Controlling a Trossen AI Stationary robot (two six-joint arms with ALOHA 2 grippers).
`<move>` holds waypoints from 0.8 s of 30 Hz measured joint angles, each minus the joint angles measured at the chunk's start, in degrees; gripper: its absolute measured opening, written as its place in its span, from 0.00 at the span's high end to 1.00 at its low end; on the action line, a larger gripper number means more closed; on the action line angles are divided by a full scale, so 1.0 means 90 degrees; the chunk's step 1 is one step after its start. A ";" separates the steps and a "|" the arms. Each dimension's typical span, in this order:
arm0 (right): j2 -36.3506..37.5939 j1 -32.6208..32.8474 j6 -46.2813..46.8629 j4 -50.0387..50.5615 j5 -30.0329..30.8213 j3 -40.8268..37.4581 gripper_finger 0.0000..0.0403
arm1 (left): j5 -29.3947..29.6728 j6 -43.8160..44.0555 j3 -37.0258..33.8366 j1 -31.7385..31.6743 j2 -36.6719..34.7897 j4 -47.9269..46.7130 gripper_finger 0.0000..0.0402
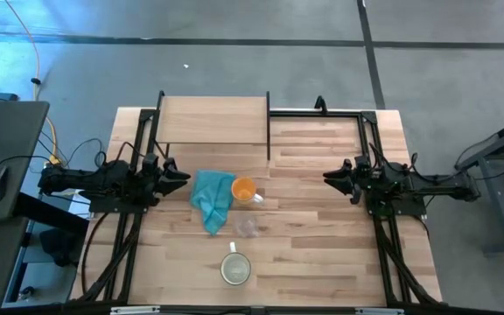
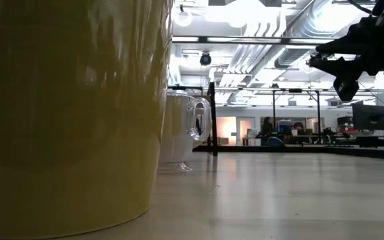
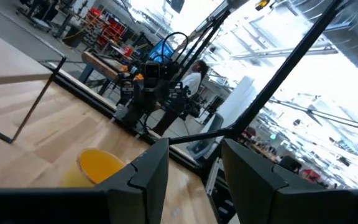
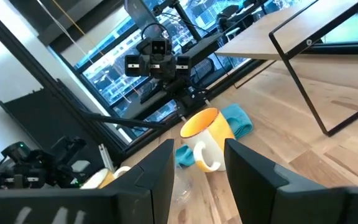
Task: Stack small to large cups/mugs on shelf
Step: Put the transparent mug on the shelf
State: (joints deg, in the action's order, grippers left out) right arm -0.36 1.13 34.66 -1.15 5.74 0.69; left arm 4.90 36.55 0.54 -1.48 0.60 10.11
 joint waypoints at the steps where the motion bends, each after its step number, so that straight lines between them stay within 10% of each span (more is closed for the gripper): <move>1: 0.0000 0.0000 0.0021 0.0001 0.0002 0.0000 0.67 | 0.0001 0.0014 0.0000 0.0000 0.0002 -0.0002 0.66; 24: 0.0000 0.0000 0.1578 0.0001 0.0007 0.0000 0.67 | 0.0167 -0.0031 0.0000 0.0005 0.0000 -0.0197 0.66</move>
State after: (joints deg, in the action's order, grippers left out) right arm -0.36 1.13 48.87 -1.15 5.80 0.69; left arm 6.40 36.27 0.54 -1.43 0.60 8.33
